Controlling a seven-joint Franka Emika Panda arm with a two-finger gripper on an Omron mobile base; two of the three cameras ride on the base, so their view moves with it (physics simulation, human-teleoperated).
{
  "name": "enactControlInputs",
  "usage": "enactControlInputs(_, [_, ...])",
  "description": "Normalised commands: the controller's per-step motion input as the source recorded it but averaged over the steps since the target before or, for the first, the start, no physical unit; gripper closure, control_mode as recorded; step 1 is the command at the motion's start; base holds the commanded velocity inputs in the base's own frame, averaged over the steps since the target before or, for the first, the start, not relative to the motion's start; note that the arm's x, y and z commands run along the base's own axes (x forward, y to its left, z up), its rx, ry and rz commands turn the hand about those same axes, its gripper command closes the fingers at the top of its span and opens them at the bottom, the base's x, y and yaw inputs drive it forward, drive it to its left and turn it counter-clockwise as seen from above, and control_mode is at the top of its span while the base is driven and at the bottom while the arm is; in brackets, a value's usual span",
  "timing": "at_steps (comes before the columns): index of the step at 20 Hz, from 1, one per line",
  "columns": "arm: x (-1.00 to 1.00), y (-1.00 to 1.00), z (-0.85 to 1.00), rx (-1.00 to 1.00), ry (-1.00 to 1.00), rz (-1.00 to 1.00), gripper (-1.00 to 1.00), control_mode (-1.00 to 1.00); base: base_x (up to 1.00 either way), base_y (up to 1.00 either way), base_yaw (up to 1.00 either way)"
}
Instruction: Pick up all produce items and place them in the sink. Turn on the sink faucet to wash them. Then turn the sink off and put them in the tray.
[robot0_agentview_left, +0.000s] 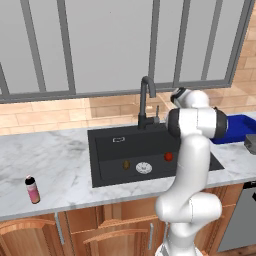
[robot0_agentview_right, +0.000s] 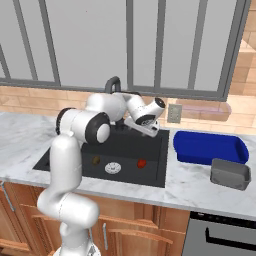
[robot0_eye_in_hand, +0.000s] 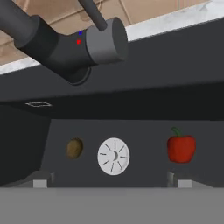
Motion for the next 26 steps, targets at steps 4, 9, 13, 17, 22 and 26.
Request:
enactControlInputs(4, [0.45, 0.00, 0.05, 0.02, -0.04, 0.00, -1.00, -1.00, 0.00, 0.00, 0.00])
enactControlInputs(9, [0.08, 0.02, 0.07, 0.00, -0.08, 0.00, -1.00, -1.00, 0.00, 0.00, 0.00])
enactControlInputs(13, [0.16, 0.02, 0.06, 0.02, -0.06, 0.00, -1.00, -1.00, 0.00, 0.00, 0.00])
enactControlInputs(17, [0.17, 0.03, 0.03, 0.02, -0.03, 0.00, -1.00, -1.00, 0.00, 0.00, 0.00])
enactControlInputs(22, [0.06, 0.12, 0.00, 0.02, -0.02, 0.00, -1.00, -1.00, 0.00, 0.00, 0.00])
enactControlInputs(26, [0.03, 0.08, 0.02, 0.03, -0.03, 0.01, -1.00, -1.00, 0.00, 0.00, 0.00])
